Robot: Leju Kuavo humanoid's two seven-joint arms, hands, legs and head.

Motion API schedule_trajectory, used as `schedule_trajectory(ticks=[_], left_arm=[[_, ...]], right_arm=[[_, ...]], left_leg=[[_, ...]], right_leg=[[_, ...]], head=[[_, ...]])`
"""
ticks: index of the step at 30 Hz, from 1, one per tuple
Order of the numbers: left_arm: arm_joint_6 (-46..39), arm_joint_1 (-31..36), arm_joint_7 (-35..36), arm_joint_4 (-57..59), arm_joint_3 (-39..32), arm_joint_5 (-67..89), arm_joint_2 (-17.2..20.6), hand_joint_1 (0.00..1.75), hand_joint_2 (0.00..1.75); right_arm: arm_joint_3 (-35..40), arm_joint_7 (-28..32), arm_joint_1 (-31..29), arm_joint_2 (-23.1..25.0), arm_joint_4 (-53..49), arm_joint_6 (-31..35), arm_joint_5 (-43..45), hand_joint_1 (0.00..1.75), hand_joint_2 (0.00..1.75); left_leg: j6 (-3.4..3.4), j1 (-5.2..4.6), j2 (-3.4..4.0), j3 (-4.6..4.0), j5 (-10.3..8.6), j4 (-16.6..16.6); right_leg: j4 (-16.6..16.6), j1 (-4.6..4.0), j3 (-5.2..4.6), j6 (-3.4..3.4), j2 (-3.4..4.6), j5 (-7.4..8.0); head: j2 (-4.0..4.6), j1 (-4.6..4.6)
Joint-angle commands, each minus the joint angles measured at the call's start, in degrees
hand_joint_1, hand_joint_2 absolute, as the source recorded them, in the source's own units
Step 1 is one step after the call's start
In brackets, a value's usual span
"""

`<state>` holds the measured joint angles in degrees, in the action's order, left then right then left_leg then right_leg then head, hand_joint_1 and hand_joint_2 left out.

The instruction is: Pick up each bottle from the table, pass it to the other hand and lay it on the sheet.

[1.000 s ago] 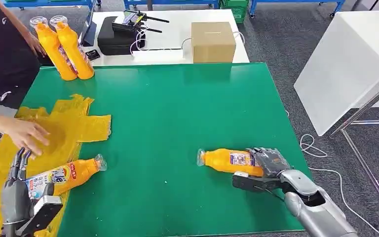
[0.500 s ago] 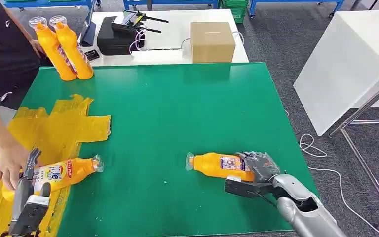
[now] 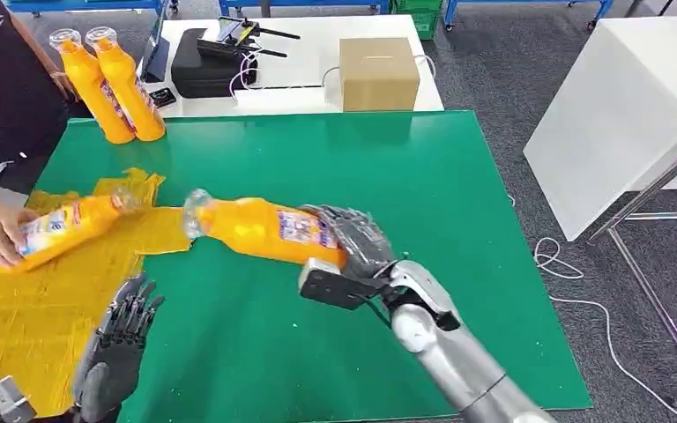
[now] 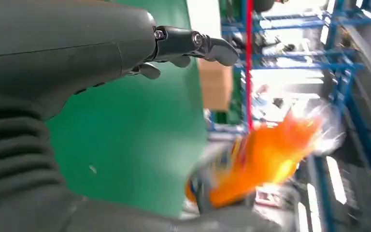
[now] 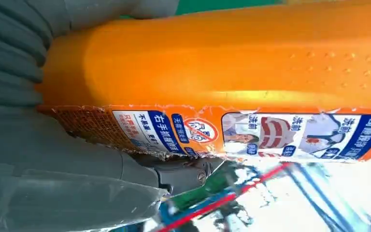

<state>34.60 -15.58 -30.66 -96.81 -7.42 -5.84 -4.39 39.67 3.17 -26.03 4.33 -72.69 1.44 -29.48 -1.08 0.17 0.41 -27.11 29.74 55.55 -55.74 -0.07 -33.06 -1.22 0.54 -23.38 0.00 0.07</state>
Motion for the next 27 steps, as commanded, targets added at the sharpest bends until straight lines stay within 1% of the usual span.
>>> schedule_trajectory(ticks=[1, 5, 6, 10, 12, 13, 15, 17, 21, 22, 23, 24, 27], left_arm=[[-2.02, 8.01, 2.17, 6.22, 14.05, -5.69, 3.64, 0.0, 1.75], [-2.2, 8.66, 2.37, 6.91, 14.3, -5.9, 3.69, 0.0, 1.75], [-3.44, 10.51, 2.31, 8.74, 14.25, -5.43, 3.42, 0.0, 1.75], [-3.29, 10.45, 2.35, 8.68, 14.09, -5.43, 3.66, 0.0, 1.75], [-4.03, 10.49, 2.04, 8.47, 13.57, -4.99, 3.41, 0.0, 1.75], [-4.05, 10.69, 2.01, 8.48, 13.48, -4.95, 3.37, 0.0, 1.75], [-4.23, 11.02, 2.01, 8.67, 13.12, -4.87, 3.2, 0.0, 1.75], [-4.33, 10.87, 1.87, 8.68, 12.4, -4.99, 3.1, 0.0, 1.75], [-4.17, 10.72, 1.87, 8.74, 12.17, -5.0, 3.19, 0.0, 1.75], [-4.17, 10.72, 1.87, 8.74, 12.17, -5.0, 3.19, 0.0, 1.75], [-4.42, 10.58, 1.67, 8.68, 11.72, -4.99, 2.93, 0.0, 1.75], [-4.38, 10.45, 1.63, 8.7, 11.46, -5.06, 3.01, 0.0, 1.75], [-4.48, 9.45, 1.19, 8.22, 9.9, -5.41, 3.07, 0.0, 1.75]], right_arm=[[4.74, -0.05, -13.9, 14.79, 24.05, 2.69, 6.17, 1.75, 1.75], [4.72, 0.27, -14.06, 15.58, 25.66, 2.98, 6.48, 1.75, 1.75], [11.42, 0.25, -13.97, 15.67, 26.17, 4.23, 10.93, 1.75, 1.75], [13.66, -0.69, -13.8, 15.67, 25.42, 5.27, 11.94, 1.75, 1.75], [16.05, -0.93, -14.45, 15.67, 25.93, 4.84, 13.24, 1.75, 1.75], [16.99, -1.11, -14.19, 15.67, 25.62, 5.13, 13.54, 1.75, 1.75], [19.54, -1.38, -14.04, 15.67, 25.6, 5.31, 14.44, 1.75, 1.75], [22.3, -1.1, -13.62, 15.67, 25.65, 5.64, 15.23, 1.75, 1.75], [23.02, -1.06, -13.35, 15.67, 25.54, 6.24, 15.5, 1.75, 1.75], [23.02, -1.06, -13.35, 15.67, 25.54, 6.24, 15.5, 1.75, 1.75], [23.59, -0.72, -13.44, 15.67, 25.7, 5.74, 15.7, 1.75, 1.75], [24.22, -0.44, -13.11, 15.67, 25.43, 5.51, 15.54, 1.75, 1.75], [26.22, 0.77, -11.17, 15.67, 23.77, 5.27, 13.96, 1.75, 1.75]], left_leg=[[0.08, 0.0, 0.04, 0.03, -0.06, -0.02], [0.08, 0.01, 0.02, 0.06, -0.06, -0.02], [0.05, -0.05, -0.06, 0.1, -0.08, -0.08], [0.11, 0.03, -0.04, 0.17, -0.05, -0.11], [0.11, 0.05, -0.04, 0.21, -0.03, -0.1], [0.1, 0.02, -0.04, 0.1, -0.05, -0.06], [0.11, 0.07, -0.12, 0.16, -0.05, -0.11], [0.11, 0.05, -0.07, 0.11, -0.05, -0.1], [0.14, 0.06, -0.15, 0.17, -0.07, -0.15], [0.11, 0.02, -0.15, 0.06, -0.07, -0.09], [0.17, 0.11, -0.24, 0.25, -0.07, -0.18], [0.11, 0.01, -0.14, 0.04, -0.07, -0.08], [0.11, 0.01, -0.09, 0.06, -0.07, -0.11]], right_leg=[[-0.02, 0.0, -0.01, 0.02, 0.03, 0.07], [-0.01, -0.01, 0.02, 0.01, 0.01, 0.07], [0.02, 0.05, 0.06, 0.0, -0.04, 0.03], [0.06, -0.02, 0.16, -0.01, -0.03, 0.0], [0.06, -0.04, 0.2, -0.02, -0.03, -0.02], [0.02, -0.01, 0.08, -0.02, -0.04, 0.0], [0.11, -0.06, 0.21, -0.04, -0.11, -0.01], [0.09, -0.04, 0.14, -0.03, -0.06, 0.0], [0.14, -0.06, 0.21, 0.0, -0.16, -0.02], [0.08, -0.03, 0.1, 0.0, -0.15, -0.02], [0.19, -0.11, 0.32, 0.0, -0.25, -0.03], [0.07, -0.02, 0.07, -0.01, -0.14, -0.01], [0.08, -0.01, 0.07, 0.0, -0.1, -0.01]], head=[[0.0, -0.02], [0.0, 0.0], [0.0, 0.0], [0.0, 0.0], [0.0, 0.0], [0.0, 0.02], [0.0, 0.04], [0.0, 0.04], [0.0, 0.02], [0.0, 0.02], [0.0, 0.02], [0.0, 0.0], [0.0, 0.0]])
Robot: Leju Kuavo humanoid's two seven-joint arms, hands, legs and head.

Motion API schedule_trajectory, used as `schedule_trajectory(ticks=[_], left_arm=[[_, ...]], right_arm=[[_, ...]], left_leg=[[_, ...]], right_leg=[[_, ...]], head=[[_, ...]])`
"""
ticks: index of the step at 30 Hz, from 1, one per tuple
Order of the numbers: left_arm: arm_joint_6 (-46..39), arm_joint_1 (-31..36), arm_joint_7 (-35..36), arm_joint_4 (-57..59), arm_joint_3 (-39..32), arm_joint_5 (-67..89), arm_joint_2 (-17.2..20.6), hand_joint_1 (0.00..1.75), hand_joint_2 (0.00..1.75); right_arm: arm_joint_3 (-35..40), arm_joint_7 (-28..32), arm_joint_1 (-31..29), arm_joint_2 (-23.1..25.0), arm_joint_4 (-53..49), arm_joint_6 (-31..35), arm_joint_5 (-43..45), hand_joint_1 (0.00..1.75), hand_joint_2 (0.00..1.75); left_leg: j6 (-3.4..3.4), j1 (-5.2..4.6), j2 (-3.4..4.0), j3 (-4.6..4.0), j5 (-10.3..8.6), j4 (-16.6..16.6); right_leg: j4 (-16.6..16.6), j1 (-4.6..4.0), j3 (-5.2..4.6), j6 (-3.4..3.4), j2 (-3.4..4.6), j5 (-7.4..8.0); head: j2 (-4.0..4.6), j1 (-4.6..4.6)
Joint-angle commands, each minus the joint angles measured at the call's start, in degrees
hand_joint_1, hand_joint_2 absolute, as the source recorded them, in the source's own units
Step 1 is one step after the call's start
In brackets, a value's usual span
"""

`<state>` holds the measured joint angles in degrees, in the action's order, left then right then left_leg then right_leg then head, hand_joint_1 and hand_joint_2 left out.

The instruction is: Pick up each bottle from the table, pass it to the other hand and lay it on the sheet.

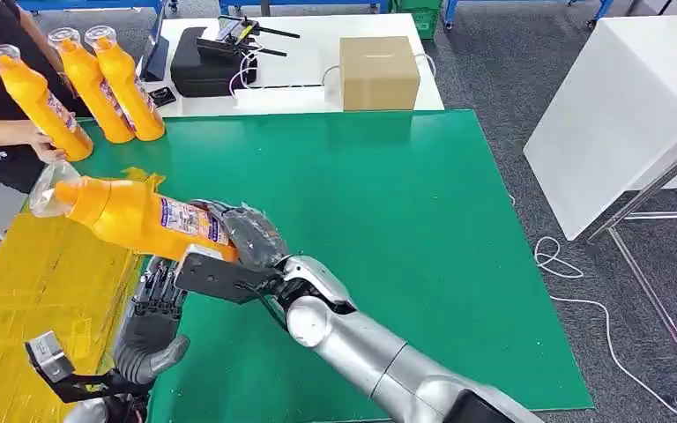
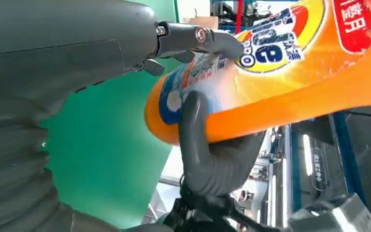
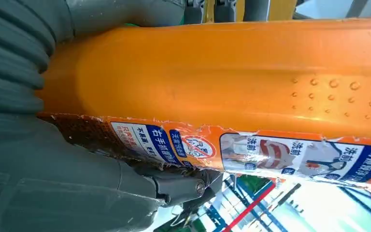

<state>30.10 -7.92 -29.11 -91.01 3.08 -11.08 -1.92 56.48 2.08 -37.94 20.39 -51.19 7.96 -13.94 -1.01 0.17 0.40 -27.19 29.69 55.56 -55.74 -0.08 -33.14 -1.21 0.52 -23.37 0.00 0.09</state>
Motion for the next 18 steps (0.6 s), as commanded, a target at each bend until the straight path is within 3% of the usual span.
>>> schedule_trajectory(ticks=[1, 14, 18], left_arm=[[0.08, 1.5, -0.4, 2.28, -1.02, -0.21, 0.66, 0.0, 1.75], [2.14, -1.68, -1.62, 0.78, -8.91, -2.12, -1.17, 0.0, 1.75], [3.03, -1.87, -1.36, 0.56, -10.69, -2.76, -1.86, 0.0, 1.75]], right_arm=[[9.64, 2.02, 1.24, -0.39, 1.88, -1.28, -2.01, 1.75, 1.75], [7.32, 4.54, 8.02, -2.3, -4.32, -4.21, -12.0, 1.75, 1.75], [8.27, 5.39, 9.77, -2.38, -4.04, -4.83, -13.61, 1.68, 1.75]], left_leg=[[0.05, 0.06, -0.11, 0.22, -0.01, -0.15], [0.03, 0.08, -0.08, 0.21, 0.01, -0.14], [0.06, 0.14, -0.05, 0.24, 0.04, -0.16]], right_leg=[[0.15, -0.06, 0.25, -0.01, -0.12, -0.01], [0.16, -0.1, 0.23, -0.03, -0.08, -0.02], [0.2, -0.14, 0.3, -0.03, -0.05, -0.02]], head=[[0.0, 0.0], [0.0, -0.02], [0.0, 0.02]])
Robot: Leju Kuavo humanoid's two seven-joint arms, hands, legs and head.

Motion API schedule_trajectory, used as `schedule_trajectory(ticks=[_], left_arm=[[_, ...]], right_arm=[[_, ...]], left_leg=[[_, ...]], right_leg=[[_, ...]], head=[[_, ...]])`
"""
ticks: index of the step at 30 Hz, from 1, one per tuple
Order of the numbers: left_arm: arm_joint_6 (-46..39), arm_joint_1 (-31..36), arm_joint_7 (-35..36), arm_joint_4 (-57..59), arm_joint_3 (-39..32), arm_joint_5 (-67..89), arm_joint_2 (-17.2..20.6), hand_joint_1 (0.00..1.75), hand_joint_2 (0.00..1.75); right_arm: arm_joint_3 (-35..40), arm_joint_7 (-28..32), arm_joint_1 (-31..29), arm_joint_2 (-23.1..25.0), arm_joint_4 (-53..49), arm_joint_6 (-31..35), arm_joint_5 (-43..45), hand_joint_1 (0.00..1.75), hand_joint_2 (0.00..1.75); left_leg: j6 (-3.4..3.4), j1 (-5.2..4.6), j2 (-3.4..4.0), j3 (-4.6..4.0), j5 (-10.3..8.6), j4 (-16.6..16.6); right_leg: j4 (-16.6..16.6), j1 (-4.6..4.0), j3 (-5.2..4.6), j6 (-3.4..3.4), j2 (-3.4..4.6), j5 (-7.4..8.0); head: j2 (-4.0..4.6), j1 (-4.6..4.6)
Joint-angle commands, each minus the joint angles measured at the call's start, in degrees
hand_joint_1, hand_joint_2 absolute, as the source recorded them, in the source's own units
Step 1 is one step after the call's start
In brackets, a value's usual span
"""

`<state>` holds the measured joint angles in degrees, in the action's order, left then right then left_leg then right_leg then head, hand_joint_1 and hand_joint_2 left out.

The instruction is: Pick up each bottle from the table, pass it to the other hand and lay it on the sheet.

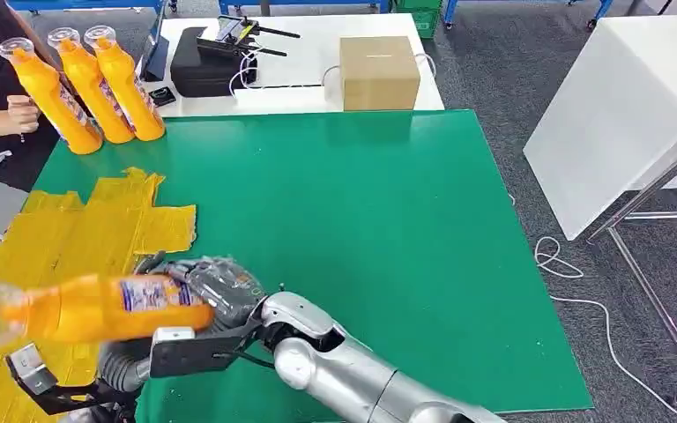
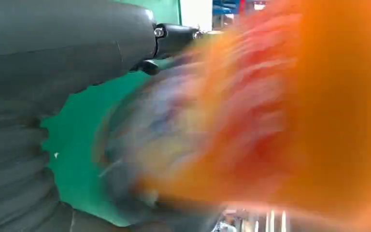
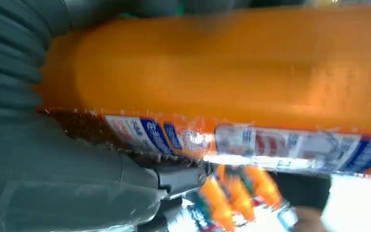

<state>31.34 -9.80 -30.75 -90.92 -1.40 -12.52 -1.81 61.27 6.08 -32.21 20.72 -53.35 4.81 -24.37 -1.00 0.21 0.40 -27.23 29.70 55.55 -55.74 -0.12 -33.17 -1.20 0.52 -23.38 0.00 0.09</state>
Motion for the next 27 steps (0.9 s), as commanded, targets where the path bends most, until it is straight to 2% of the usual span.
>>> schedule_trajectory(ticks=[1, 4, 8, 9, 13, 17, 18, 19, 20, 24, 27], left_arm=[[1.8, -0.17, 0.26, 0.19, -6.91, -1.48, -2.26, 0.0, 1.75], [2.12, -0.63, 0.22, -0.2, -8.62, -2.15, -2.79, 0.0, 1.75], [2.41, 0.19, 0.73, 0.21, -9.82, -2.95, -3.06, 0.0, 1.75], [2.38, 0.2, 0.77, 0.17, -10.08, -3.42, -3.21, 0.0, 1.75], [3.1, -0.5, 0.94, -0.53, -10.84, -4.68, -3.5, 0.0, 1.75], [3.84, -1.22, 1.05, -1.08, -11.15, -5.61, -3.62, 0.0, 1.75], [3.88, -1.23, 1.05, -1.1, -11.15, -5.63, -3.62, 1.05, 1.75], [4.06, -1.29, 1.0, -1.23, -11.16, -5.71, -3.66, 1.75, 1.75], [4.42, -1.32, 0.85, -1.34, -11.26, -6.08, -3.77, 1.75, 1.75], [5.23, -1.86, 0.78, -2.19, -11.41, -6.45, -4.06, 1.75, 1.75], [5.33, -1.95, 0.78, -2.34, -11.54, -6.52, -4.05, 1.75, 1.75]], right_arm=[[3.98, 1.74, 4.89, -2.8, -1.94, -1.87, -3.71, 1.68, 1.75], [5.08, 2.71, 6.86, -3.2, -2.12, -2.22, -4.7, 1.66, 1.75], [4.86, 4.85, 4.55, -3.82, -0.87, -3.67, -3.73, 1.69, 1.75], [4.39, 5.54, 4.5, -3.65, -0.2, -4.04, -3.29, 1.68, 1.75], [3.51, 6.24, 5.68, -3.56, 0.06, -4.21, -3.38, 1.68, 1.75], [3.21, 6.49, 6.28, -3.63, -0.14, -4.17, -3.36, 1.68, 1.75], [3.21, 6.49, 6.29, -3.6, -0.16, -4.17, -3.36, 1.69, 1.75], [3.17, 6.51, 6.34, -3.59, -0.19, -4.17, -3.33, 1.66, 1.75], [3.03, 6.53, 6.39, -3.52, -0.13, -4.2, -3.32, 1.68, 1.75], [2.54, 6.69, 6.72, -3.37, 0.1, -4.18, -3.16, 1.66, 1.75], [2.46, 6.72, 6.78, -3.32, 0.15, -4.19, -3.15, 1.68, 1.75]], left_leg=[[0.05, 0.12, -0.09, 0.31, 0.04, -0.14], [0.02, 0.05, -0.06, 0.15, -0.01, -0.11], [0.06, 0.12, -0.15, 0.37, 0.01, -0.23], [0.04, 0.06, -0.14, 0.16, -0.02, -0.09], [0.07, 0.12, -0.24, 0.35, -0.03, -0.2], [0.04, 0.07, -0.15, 0.24, -0.01, -0.16], [0.05, 0.08, -0.19, 0.32, 0.0, -0.19], [0.05, 0.12, -0.23, 0.37, 0.0, -0.21], [0.02, 0.04, -0.13, 0.18, -0.01, -0.11], [0.05, 0.12, -0.24, 0.36, 0.0, -0.2], [0.03, 0.07, -0.13, 0.19, -0.01, -0.11]], right_leg=[[0.2, -0.11, 0.35, -0.04, -0.1, -0.03], [0.14, -0.04, 0.18, -0.02, -0.07, 0.0], [0.29, -0.11, 0.43, -0.04, -0.16, -0.02], [0.15, -0.06, 0.19, -0.02, -0.15, 0.0], [0.29, -0.12, 0.43, -0.04, -0.25, 0.0], [0.21, -0.08, 0.26, -0.03, -0.15, -0.01], [0.24, -0.08, 0.35, -0.04, -0.19, -0.03], [0.28, -0.12, 0.43, -0.04, -0.24, -0.04], [0.15, -0.05, 0.2, -0.02, -0.14, -0.02], [0.28, -0.12, 0.43, -0.05, -0.26, -0.03], [0.17, -0.08, 0.23, -0.03, -0.14, 0.0]], head=[[0.0, 0.0], [0.0, 0.0], [0.0, 0.0], [0.0, 0.0], [0.0, 0.0], [0.0, 0.0], [0.0, 0.0], [0.0, 0.0], [0.0, 0.0], [0.0, 0.0], [0.0, 0.0]])
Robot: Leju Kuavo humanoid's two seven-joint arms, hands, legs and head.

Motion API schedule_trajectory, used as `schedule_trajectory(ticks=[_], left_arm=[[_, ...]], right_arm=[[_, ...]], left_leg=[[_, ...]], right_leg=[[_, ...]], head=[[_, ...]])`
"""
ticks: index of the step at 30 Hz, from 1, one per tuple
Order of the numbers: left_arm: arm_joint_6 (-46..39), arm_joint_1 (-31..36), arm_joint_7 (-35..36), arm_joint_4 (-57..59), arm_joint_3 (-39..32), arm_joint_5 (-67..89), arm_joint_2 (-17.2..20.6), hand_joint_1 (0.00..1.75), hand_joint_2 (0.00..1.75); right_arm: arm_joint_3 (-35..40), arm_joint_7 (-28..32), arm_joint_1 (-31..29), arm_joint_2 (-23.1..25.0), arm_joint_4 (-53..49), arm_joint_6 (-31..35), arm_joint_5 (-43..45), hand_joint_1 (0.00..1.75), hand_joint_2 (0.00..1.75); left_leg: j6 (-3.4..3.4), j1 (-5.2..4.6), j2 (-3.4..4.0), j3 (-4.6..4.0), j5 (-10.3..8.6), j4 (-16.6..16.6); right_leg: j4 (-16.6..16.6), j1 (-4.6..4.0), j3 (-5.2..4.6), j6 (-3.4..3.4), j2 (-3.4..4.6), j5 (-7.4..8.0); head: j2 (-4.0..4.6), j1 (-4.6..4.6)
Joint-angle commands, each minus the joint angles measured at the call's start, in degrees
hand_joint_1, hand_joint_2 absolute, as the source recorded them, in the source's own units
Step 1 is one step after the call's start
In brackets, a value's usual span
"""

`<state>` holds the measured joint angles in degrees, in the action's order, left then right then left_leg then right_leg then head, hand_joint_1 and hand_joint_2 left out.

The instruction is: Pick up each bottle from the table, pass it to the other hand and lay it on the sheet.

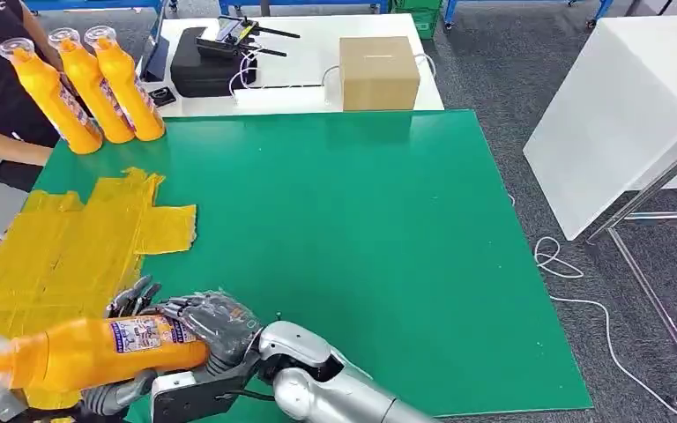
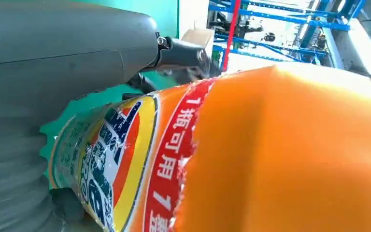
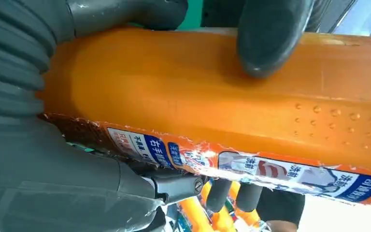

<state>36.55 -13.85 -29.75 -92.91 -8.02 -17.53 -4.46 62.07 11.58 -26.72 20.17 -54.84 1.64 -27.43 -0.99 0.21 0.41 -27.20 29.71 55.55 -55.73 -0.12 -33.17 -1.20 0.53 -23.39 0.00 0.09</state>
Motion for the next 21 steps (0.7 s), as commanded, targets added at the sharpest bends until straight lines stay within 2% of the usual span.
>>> schedule_trajectory(ticks=[1, 10, 16, 18, 19, 20, 21], left_arm=[[0.27, 2.01, -0.22, -0.4, -5.01, -1.58, -1.34, 1.75, 1.75], [0.87, 1.97, -0.12, -0.43, -5.73, -1.81, -1.56, 1.75, 1.75], [0.87, 1.97, -0.12, -0.43, -5.73, -1.81, -1.56, 1.75, 1.75], [0.94, 2.11, -0.08, -0.43, -5.97, -1.89, -1.82, 1.75, 1.75], [0.65, 2.19, -0.1, -0.54, -6.13, -1.61, -2.0, 1.75, 1.75], [0.22, 2.29, -0.29, -0.73, -6.38, -1.05, -2.16, 1.75, 1.75], [-0.45, 2.24, -0.67, -1.22, -6.63, -0.13, -2.42, 1.75, 1.75]], right_arm=[[1.6, 1.25, 1.35, -2.74, 1.7, -1.03, -0.08, 1.68, 1.75], [1.24, 1.49, 1.5, -2.57, 1.98, -1.12, -0.06, 1.66, 1.75], [1.24, 1.49, 1.5, -2.57, 1.98, -1.12, -0.06, 1.68, 1.75], [0.74, 1.67, 1.82, -2.78, 1.97, -0.7, -0.06, 1.62, 1.75], [0.35, 1.78, 2.02, -2.92, 1.85, -0.14, -0.19, 1.54, 1.75], [-0.21, 1.98, 2.35, -3.03, 1.5, 0.63, -0.45, 1.38, 1.75], [-1.16, 2.06, 3.01, -3.38, 0.55, 2.15, -0.95, 0.09, 1.75]], left_leg=[[0.04, 0.1, -0.18, 0.27, -0.01, -0.16], [0.01, 0.04, -0.13, 0.1, -0.03, -0.09], [0.05, 0.12, -0.25, 0.33, -0.02, -0.2], [0.02, 0.05, -0.15, 0.13, -0.03, -0.1], [0.02, 0.05, -0.16, 0.12, -0.03, -0.1], [0.03, 0.09, -0.21, 0.22, -0.03, -0.15], [0.03, 0.09, -0.25, 0.21, -0.03, -0.15]], right_leg=[[0.22, -0.1, 0.35, -0.05, -0.19, -0.01], [0.12, -0.04, 0.15, -0.03, -0.14, 0.01], [0.27, -0.12, 0.44, -0.06, -0.26, -0.01], [0.14, -0.05, 0.19, -0.03, -0.16, 0.0], [0.14, -0.05, 0.19, -0.03, -0.16, 0.0], [0.22, -0.09, 0.32, -0.04, -0.22, 0.0], [0.22, -0.09, 0.32, -0.05, -0.26, 0.0]], head=[[0.0, -0.02], [0.0, 0.0], [0.0, 0.0], [0.0, 0.0], [0.0, 0.0], [0.0, 0.0], [0.0, 0.0]])
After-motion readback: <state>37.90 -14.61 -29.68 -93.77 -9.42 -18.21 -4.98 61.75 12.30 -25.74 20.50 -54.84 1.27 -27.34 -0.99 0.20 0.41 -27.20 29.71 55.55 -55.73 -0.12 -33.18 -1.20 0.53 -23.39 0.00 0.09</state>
